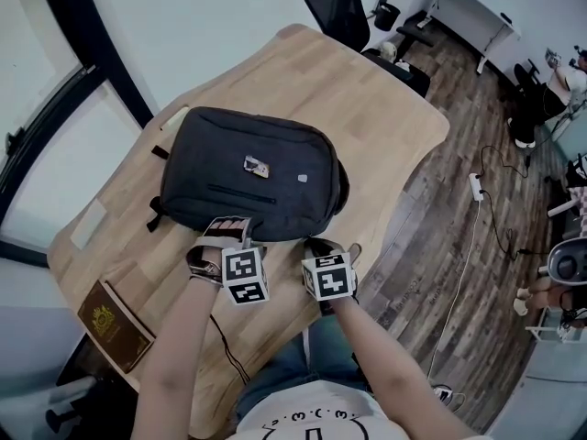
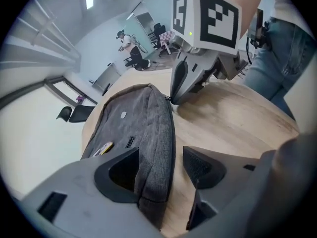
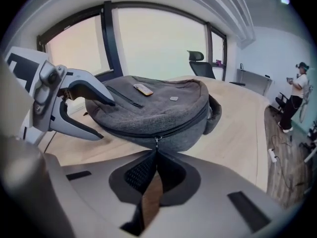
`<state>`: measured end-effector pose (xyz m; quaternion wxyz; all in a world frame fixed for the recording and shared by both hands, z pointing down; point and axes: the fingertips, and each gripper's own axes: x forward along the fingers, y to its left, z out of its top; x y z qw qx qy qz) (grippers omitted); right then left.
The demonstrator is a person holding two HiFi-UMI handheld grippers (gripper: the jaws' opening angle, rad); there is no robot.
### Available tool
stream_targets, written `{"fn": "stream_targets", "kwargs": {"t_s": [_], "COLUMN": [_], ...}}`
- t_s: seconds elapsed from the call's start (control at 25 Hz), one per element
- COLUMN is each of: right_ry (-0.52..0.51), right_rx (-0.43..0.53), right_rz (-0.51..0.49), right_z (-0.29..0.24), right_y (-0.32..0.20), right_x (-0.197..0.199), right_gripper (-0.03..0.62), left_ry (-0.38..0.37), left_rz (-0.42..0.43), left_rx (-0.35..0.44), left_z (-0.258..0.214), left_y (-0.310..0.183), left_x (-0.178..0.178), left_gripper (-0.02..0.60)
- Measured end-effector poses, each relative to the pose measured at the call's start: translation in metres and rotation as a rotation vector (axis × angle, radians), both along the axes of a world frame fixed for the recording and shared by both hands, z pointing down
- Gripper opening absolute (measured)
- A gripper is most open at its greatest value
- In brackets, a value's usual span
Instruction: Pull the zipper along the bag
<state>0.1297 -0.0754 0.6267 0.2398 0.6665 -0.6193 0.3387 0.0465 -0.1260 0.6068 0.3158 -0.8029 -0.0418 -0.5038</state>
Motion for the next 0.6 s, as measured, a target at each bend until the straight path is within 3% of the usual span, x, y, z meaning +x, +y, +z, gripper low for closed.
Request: {"fn": "stream_targets", "kwargs": {"t_s": [0.16, 0.24, 0.28, 0.6], "right_ry": [-0.032, -0.008, 0.001, 0.119], "right_rx": [-0.004, -0.012, -0.015, -0.067], "right_rz": [-0.06, -0.096, -0.11, -0.249], "right_z": [-0.004, -0.004, -0.005, -0.01], "right_y": [0.003, 0.004, 0.006, 0.015], "right_x": [-0.003, -0.002, 0.0, 0.013], "right_gripper": [0.055, 0.055, 0.055, 0.057], "left_ry": [0.005, 0.019, 0.025, 0.039], "left_rz": [0.029, 0.015, 0.008, 0.054], "left_rx": [0.026, 0.031, 0.023, 0.009], "left_z": [0.004, 0.005, 0.005, 0.002], "left_y": [0.01, 0.01, 0.01, 0.018], "left_x": [0.012, 0.016, 0.016, 0.009], "left_gripper": [0.263, 0.141, 0.116, 0.084]}}
